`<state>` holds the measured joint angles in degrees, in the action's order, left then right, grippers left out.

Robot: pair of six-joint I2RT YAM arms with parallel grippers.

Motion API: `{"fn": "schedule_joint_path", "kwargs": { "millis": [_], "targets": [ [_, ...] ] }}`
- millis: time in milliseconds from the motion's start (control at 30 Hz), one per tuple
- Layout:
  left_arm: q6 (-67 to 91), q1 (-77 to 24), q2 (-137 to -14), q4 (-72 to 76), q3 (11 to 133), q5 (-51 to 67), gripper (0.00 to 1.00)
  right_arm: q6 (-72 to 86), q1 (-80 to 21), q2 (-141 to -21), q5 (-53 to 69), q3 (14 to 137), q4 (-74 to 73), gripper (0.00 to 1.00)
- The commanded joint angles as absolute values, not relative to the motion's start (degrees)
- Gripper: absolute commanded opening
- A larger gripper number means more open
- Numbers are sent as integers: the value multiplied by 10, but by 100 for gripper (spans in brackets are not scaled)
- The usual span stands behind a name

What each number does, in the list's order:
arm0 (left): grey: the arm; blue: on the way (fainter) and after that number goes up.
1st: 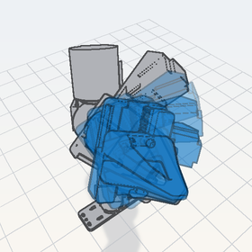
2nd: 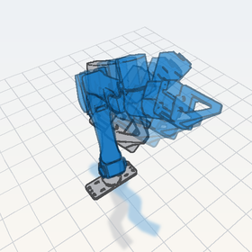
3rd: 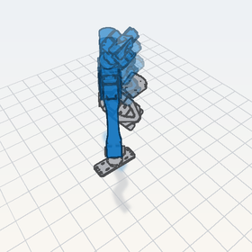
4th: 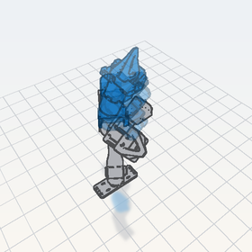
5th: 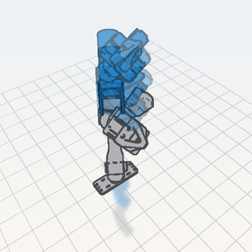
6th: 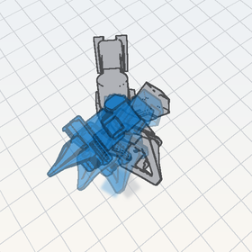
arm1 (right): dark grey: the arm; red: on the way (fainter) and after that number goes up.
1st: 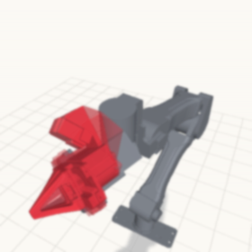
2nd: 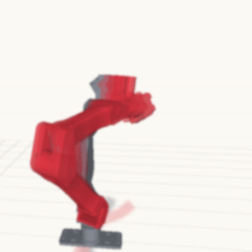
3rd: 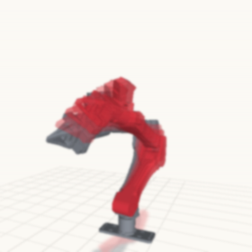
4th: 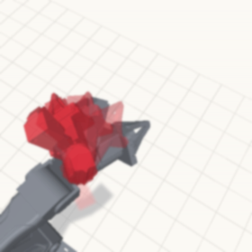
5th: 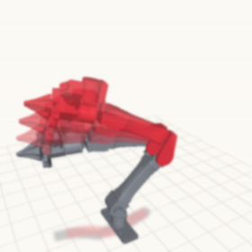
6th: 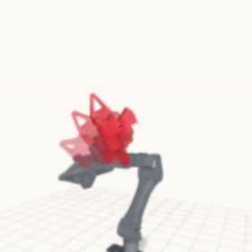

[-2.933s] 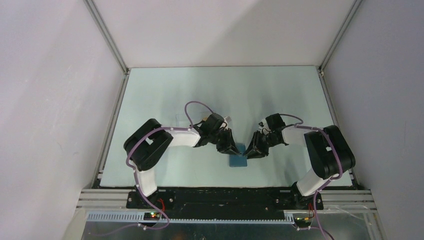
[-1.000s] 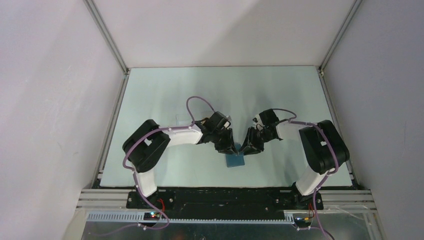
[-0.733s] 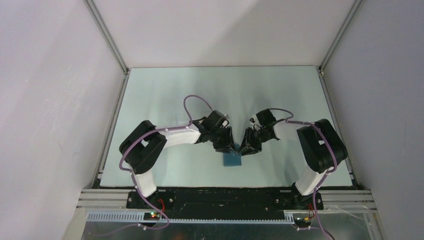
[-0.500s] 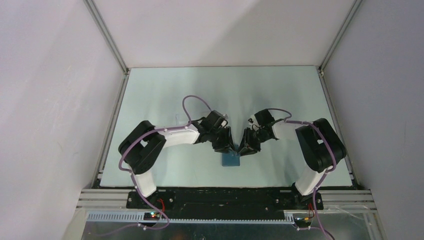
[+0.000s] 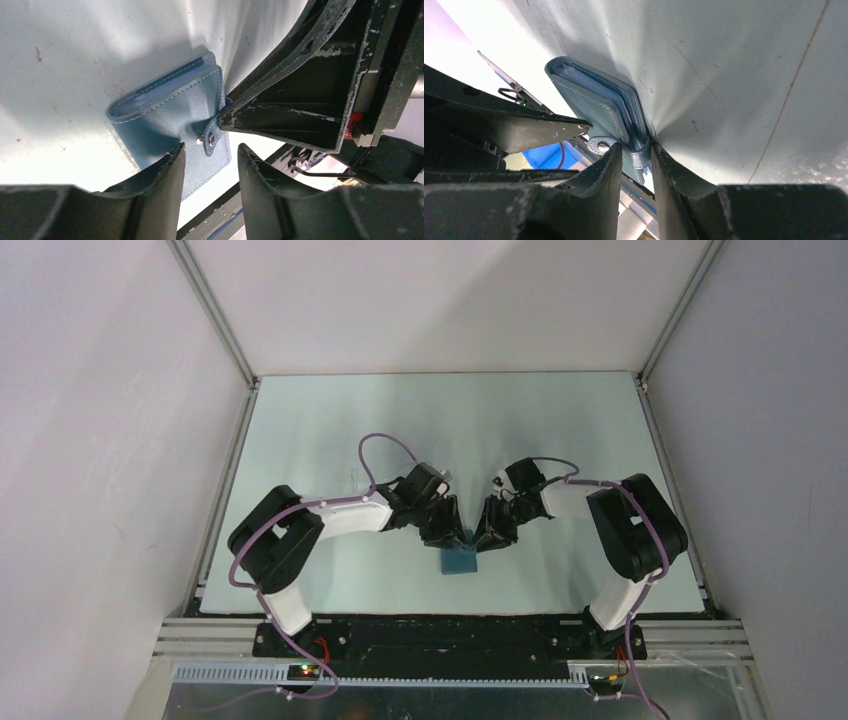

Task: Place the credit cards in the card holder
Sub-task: Close the card holder at the center of the board.

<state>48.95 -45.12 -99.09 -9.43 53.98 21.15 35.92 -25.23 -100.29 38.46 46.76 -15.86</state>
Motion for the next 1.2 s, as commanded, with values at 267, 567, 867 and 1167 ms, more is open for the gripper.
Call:
{"fn": "schedule_joint_path", "kwargs": {
  "millis": [267, 567, 867, 1167],
  "targets": [
    [472, -445, -995, -94, 539, 228, 31, 350, -259, -1034, 313, 460, -156, 34],
    [472, -445, -1013, -94, 544, 238, 27, 363, -260, -1032, 335, 460, -147, 35],
    [470, -445, -995, -96, 544, 209, 0, 360, -261, -1021, 341, 459, -145, 39],
    [446, -449, -990, -161, 571, 168, 0, 348, -271, -1017, 307, 459, -155, 56]
  ]
}}
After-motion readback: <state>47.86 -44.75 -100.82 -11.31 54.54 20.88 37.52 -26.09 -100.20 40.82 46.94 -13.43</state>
